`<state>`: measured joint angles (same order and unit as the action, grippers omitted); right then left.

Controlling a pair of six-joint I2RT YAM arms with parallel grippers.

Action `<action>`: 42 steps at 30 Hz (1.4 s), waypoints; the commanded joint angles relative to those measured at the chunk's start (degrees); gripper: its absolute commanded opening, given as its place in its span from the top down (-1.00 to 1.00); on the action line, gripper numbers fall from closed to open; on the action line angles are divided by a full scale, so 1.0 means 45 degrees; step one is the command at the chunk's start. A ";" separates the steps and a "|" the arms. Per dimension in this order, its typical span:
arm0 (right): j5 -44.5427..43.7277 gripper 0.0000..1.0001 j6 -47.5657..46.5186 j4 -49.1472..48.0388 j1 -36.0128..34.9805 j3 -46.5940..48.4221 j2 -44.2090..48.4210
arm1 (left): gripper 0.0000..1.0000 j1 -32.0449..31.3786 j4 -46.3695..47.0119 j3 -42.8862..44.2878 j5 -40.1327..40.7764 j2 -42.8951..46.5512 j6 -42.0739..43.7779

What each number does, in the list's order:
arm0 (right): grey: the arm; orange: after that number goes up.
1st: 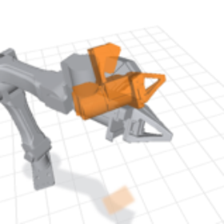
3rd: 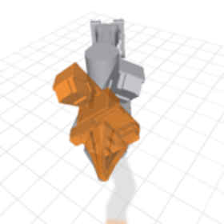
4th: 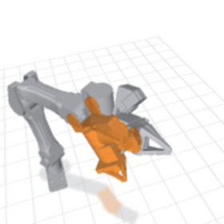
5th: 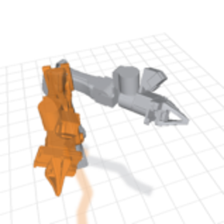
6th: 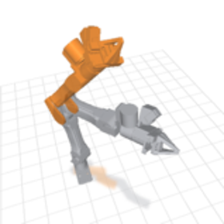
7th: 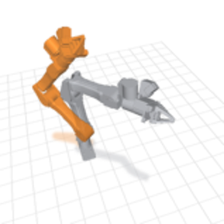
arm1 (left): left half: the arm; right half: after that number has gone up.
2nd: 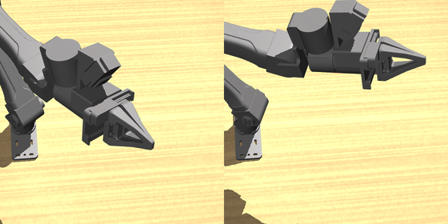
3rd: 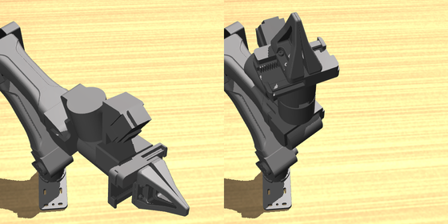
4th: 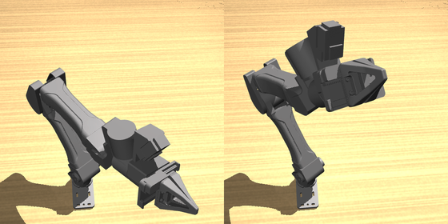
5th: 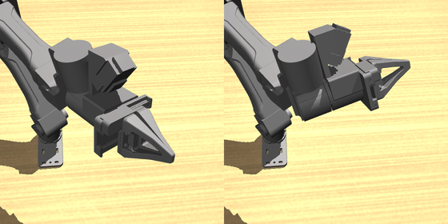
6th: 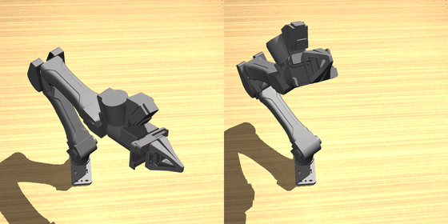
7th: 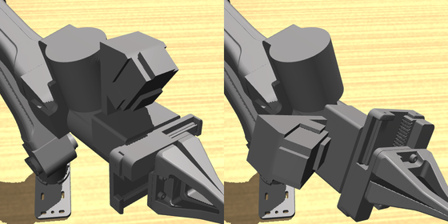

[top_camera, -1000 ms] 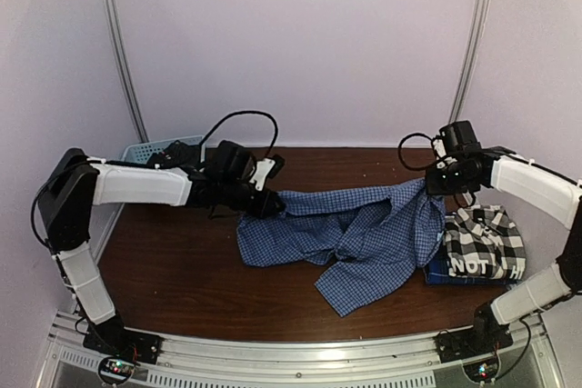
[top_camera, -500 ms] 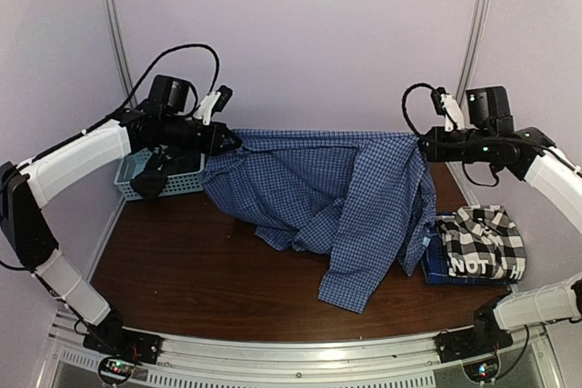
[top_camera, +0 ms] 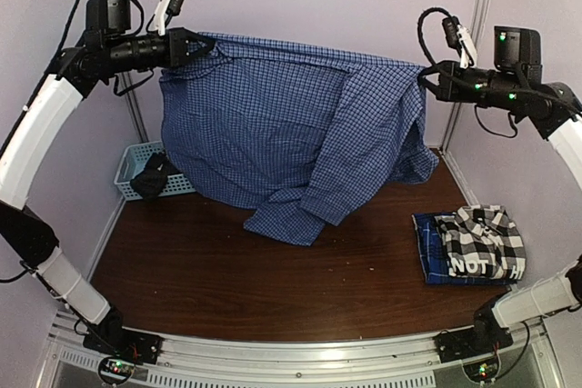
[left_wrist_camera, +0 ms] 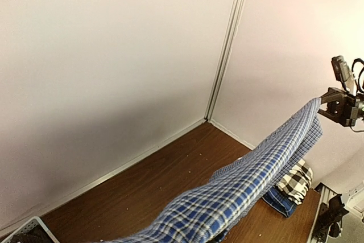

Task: Fold and stack the long sleeve shirts
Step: Flatten out the crumpled shirt at the center of the board.

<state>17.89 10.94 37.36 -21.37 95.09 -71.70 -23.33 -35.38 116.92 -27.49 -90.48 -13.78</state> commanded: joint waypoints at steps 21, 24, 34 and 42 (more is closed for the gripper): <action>0.6169 1.00 0.3631 0.0481 -0.0447 0.4902 0.2668 | 1.00 0.0204 -0.0647 -0.1606 -0.1332 0.6854 -0.1773; 0.6846 1.00 0.4458 -0.0398 -0.0447 0.5175 0.2792 | 1.00 0.0195 -0.0479 -0.1336 -0.1424 0.7304 -0.2010; 0.6410 1.00 0.4380 -0.0464 -0.0447 0.5661 0.2164 | 1.00 0.0202 -0.0180 -0.0800 -0.0533 0.6580 -0.1731; 0.3001 1.00 0.2780 0.1426 -0.0432 0.5608 0.1017 | 1.00 0.0204 -0.0547 -0.0763 0.3200 0.4638 -0.0882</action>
<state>44.64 27.11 42.98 -24.47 118.04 -66.72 -24.38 -39.62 111.92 -29.74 -67.26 -20.10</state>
